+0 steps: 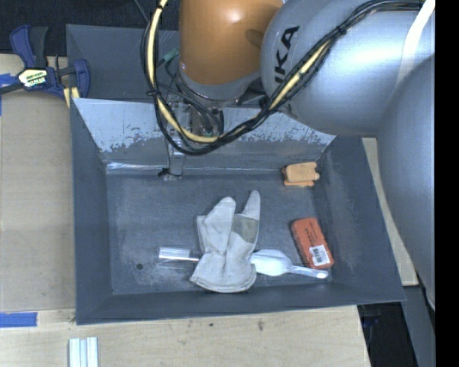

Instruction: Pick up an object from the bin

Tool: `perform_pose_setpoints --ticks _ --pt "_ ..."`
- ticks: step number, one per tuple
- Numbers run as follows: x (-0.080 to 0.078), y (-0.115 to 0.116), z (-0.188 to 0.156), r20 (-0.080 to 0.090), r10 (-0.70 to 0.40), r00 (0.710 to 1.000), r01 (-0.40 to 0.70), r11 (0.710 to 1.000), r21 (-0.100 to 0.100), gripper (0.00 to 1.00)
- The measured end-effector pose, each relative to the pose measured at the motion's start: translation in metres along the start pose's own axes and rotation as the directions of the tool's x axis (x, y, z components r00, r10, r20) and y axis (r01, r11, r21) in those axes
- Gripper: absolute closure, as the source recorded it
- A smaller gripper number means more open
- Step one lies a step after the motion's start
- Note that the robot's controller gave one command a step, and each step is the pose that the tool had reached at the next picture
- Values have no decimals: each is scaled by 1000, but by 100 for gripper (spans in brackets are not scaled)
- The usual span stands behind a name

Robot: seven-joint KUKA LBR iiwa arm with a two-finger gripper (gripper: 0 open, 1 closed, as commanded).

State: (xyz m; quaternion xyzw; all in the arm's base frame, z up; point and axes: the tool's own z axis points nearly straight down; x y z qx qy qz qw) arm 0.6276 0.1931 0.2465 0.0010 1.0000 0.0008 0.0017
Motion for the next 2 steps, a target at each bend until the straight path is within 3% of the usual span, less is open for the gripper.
perform_pose_setpoints --ticks 1,2 --pt "0 0 0 0 0 1000 0 1000 0 0" --pt "57 13 22 1 29 1000 -29 1000 0 0"
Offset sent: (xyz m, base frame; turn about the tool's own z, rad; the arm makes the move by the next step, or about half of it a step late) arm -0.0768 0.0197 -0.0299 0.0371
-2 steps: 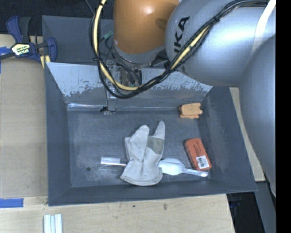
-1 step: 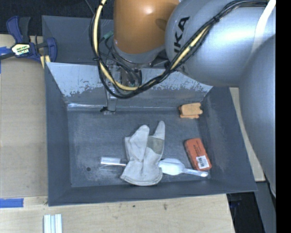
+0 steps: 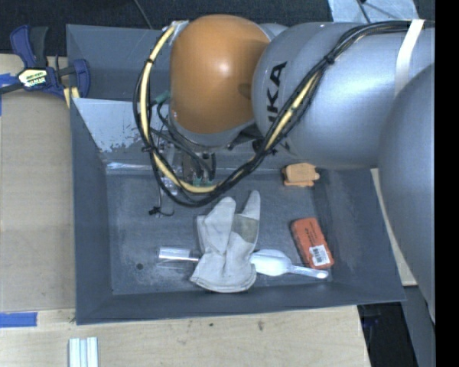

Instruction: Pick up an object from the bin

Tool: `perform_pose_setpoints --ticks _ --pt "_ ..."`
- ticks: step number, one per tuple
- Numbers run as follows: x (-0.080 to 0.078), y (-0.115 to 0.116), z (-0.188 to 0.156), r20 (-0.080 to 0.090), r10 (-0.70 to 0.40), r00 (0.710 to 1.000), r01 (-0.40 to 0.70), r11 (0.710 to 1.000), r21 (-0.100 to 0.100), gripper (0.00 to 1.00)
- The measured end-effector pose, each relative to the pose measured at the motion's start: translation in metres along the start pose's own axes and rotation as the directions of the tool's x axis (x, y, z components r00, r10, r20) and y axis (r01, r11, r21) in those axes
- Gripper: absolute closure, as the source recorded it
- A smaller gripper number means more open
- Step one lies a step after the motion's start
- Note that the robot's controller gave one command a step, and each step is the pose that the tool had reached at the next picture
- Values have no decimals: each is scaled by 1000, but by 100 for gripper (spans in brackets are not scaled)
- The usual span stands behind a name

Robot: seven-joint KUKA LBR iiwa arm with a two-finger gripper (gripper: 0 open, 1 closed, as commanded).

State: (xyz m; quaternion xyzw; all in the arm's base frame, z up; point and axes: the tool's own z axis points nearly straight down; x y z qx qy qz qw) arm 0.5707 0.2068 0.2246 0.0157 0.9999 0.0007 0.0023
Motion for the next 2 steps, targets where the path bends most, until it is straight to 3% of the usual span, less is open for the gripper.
perform_pose_setpoints --ticks 1,2 --pt "5 7 57 3 -60 998 60 998 -2 0" --pt "27 -14 36 -15 -92 996 92 996 4 0"
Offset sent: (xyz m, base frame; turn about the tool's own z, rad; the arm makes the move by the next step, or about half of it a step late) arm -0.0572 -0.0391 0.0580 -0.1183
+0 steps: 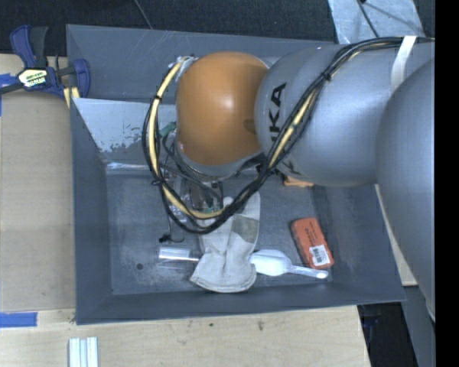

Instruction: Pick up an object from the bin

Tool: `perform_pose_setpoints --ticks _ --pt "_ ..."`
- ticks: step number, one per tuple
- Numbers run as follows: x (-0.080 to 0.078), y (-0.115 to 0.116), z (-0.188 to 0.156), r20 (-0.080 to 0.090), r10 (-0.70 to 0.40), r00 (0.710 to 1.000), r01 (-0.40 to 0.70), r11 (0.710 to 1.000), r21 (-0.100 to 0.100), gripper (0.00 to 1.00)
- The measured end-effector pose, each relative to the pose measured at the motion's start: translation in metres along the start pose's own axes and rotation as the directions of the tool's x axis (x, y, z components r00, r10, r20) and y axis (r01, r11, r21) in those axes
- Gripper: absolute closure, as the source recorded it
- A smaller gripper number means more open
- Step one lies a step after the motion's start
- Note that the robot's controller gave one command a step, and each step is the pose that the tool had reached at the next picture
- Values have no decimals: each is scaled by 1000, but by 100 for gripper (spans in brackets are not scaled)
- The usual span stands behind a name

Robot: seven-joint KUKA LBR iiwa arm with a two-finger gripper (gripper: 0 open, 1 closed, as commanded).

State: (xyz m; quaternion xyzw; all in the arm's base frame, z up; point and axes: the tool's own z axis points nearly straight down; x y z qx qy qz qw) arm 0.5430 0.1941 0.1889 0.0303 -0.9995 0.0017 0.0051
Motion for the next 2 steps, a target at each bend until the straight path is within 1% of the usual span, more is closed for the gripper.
perform_pose_setpoints --ticks 1,2 --pt "7 -9 -29 24 8 1000 -8 1000 -7 0" --pt "17 -32 39 18 2 1000 -2 1000 -5 0"
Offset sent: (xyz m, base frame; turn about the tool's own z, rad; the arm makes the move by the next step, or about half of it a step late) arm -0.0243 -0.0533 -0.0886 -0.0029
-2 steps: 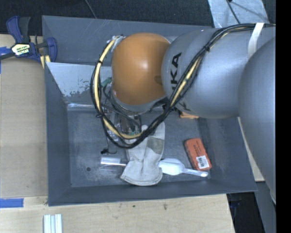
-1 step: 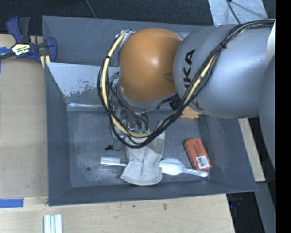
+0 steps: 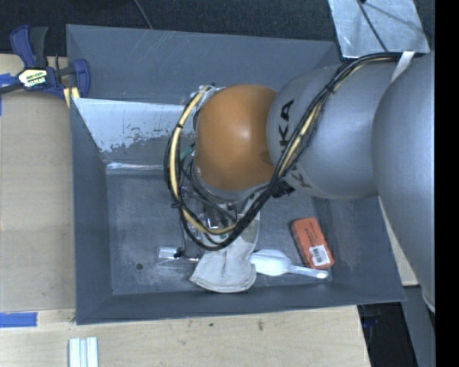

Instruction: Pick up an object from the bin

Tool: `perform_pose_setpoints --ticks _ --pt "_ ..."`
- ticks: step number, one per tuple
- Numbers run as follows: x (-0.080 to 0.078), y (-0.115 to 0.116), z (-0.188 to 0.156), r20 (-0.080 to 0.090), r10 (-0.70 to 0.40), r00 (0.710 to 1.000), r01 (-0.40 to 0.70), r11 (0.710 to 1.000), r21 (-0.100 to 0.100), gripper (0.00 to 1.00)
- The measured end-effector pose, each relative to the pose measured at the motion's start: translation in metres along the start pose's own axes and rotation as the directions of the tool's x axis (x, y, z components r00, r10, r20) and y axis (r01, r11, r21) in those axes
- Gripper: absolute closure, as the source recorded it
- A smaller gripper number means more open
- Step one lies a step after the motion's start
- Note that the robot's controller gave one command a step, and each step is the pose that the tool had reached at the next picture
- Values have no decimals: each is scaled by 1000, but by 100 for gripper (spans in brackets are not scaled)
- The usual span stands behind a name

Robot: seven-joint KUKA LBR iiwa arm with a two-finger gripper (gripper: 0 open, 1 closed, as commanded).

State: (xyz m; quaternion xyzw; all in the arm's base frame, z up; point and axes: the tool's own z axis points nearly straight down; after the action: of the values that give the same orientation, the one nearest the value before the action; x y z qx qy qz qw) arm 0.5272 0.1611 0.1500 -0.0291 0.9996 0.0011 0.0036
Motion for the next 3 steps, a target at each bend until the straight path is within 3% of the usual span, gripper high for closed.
perform_pose_setpoints --ticks 1,2,3 --pt "-1 0 27 -11 -27 1000 28 1000 3 0" --pt "9 -30 33 -5 24 1000 -24 1000 0 0" --pt "-6 -67 42 -5 -27 1000 27 1000 1 0"
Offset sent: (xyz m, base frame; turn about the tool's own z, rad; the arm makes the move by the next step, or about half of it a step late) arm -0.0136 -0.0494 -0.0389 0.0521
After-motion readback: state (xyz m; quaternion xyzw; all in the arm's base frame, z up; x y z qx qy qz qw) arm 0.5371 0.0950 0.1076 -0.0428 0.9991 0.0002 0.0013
